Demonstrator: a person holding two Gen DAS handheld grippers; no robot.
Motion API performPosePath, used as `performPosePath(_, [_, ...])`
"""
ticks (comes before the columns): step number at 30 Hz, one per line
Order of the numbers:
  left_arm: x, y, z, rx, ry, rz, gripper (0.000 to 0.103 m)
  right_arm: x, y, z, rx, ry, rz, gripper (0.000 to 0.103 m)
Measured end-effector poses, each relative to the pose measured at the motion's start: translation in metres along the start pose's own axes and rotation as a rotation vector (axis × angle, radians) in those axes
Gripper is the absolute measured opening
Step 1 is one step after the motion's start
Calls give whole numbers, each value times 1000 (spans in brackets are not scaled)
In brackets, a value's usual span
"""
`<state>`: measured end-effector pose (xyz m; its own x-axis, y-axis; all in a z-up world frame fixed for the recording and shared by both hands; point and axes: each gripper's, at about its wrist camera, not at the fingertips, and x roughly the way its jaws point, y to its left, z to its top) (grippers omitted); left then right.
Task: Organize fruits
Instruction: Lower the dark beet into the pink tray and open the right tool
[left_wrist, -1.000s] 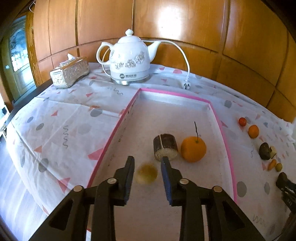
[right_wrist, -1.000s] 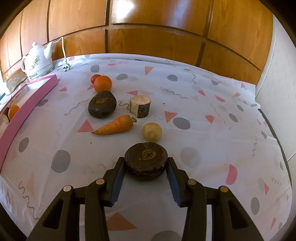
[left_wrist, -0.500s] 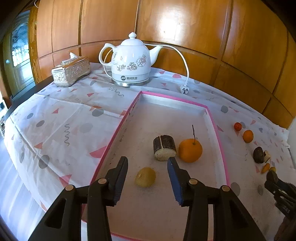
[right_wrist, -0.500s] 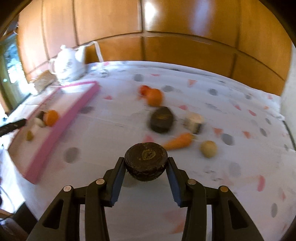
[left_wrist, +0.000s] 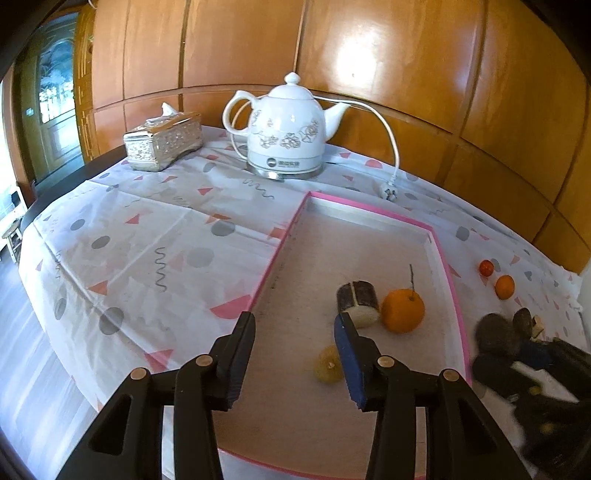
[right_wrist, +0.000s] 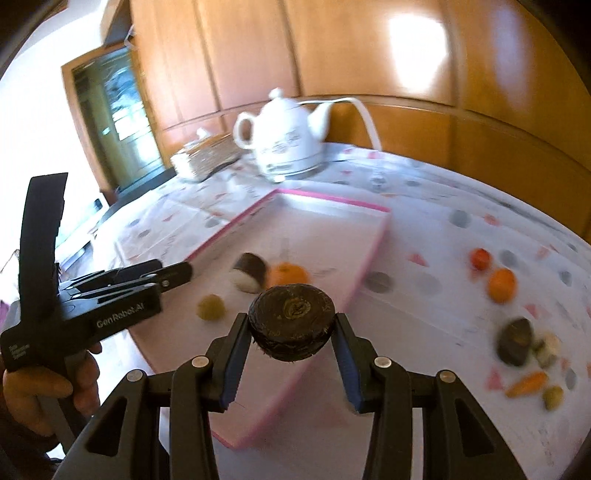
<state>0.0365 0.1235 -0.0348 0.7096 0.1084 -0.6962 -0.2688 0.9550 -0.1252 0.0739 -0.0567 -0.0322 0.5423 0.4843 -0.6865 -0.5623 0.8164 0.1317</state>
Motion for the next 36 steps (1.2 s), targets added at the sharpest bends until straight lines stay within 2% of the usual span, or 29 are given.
performPosePath(6, [0,4,-1,-9,3,7,45,31,14,2,-2,71,16,47])
performPosePath(7, [-1,3,-2,-9,4,5,45,33,14,1,6,72,12,51])
performPosePath(8, [-1,3,-2,-8,5,3,45,35,12,2,16,69,6,57])
performPosePath(10, [-2,1,-2,-4,4,0,45,31,10,2,32,52,-5,61])
performPosePath(19, [-11,-13,-2,17,-8,-36,47,4,-1,-8,85,-6,-46,61])
performPosePath(27, [-18,-28,-5,57,-15,-63,47,-26,-19,-18,128,-71,-148,61])
performPosePath(36, [-22,-50,-10,117,-13,-89,47,-46,-68,-43,225,-62,-285,61])
